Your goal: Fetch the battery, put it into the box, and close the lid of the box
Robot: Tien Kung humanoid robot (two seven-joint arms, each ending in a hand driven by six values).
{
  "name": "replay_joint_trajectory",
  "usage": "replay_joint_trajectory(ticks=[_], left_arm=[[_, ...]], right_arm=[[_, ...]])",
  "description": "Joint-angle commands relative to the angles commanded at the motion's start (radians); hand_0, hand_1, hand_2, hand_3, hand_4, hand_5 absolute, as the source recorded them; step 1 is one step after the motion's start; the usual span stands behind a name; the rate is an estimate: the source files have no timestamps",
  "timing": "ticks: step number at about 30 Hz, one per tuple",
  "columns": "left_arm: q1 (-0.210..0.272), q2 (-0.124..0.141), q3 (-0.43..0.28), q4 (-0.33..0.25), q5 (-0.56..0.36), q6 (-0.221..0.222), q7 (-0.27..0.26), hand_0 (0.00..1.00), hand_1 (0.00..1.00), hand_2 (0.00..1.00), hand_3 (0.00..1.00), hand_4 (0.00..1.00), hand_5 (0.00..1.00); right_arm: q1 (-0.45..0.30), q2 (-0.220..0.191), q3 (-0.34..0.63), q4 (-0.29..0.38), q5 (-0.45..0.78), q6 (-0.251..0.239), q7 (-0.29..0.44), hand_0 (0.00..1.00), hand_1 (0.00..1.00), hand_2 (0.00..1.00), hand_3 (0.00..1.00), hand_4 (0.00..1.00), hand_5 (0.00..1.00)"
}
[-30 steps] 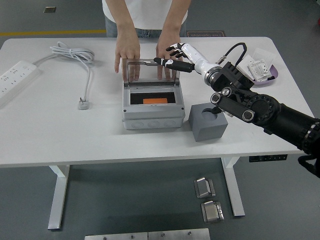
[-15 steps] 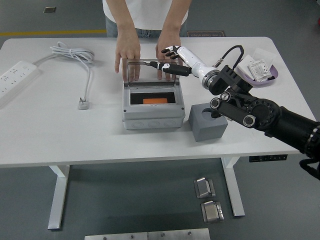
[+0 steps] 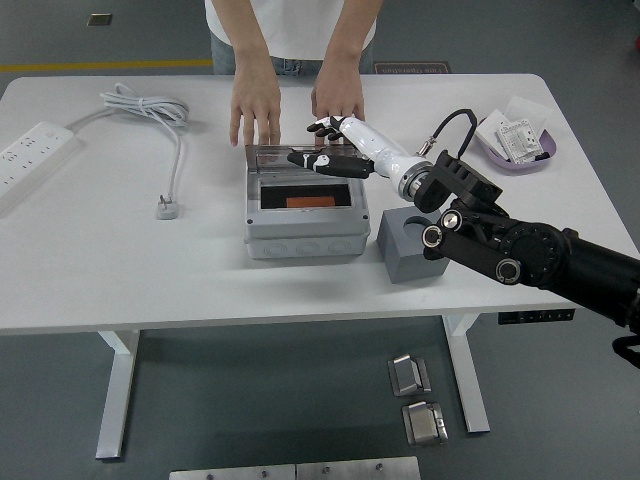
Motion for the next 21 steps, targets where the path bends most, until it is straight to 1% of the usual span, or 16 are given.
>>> replay_joint_trajectory(ticks=[7, 12, 21], left_arm=[[0.004, -0.002, 0.004, 0.0, -0.007, 0.003, -0.004, 0.684, 0.694, 0.585, 0.603, 0.347, 0.002], [0.006, -0.004, 0.005, 0.0, -0.011, 0.004, -0.006, 0.684, 0.694, 0.585, 0.603, 0.347, 0.002], [0.01, -0.006, 0.005, 0.0, -0.013, 0.006, -0.005, 0.684, 0.693, 0.585, 0.603, 0.348, 0.002]], right_arm=[[-0.021, -0.031, 0.006, 0.093, -0.053, 0.009, -0.018, 0.934, 0.834, 0.832, 0.849, 0.998, 0.855], [-0.043, -0.049, -0.001, 0.141, -0.07, 0.013, -0.023, 0.934, 0.834, 0.832, 0.849, 0.998, 0.855], [-0.076, -0.067, -0.007, 0.18, -0.091, 0.014, -0.029, 0.928, 0.829, 0.829, 0.851, 0.998, 0.854]])
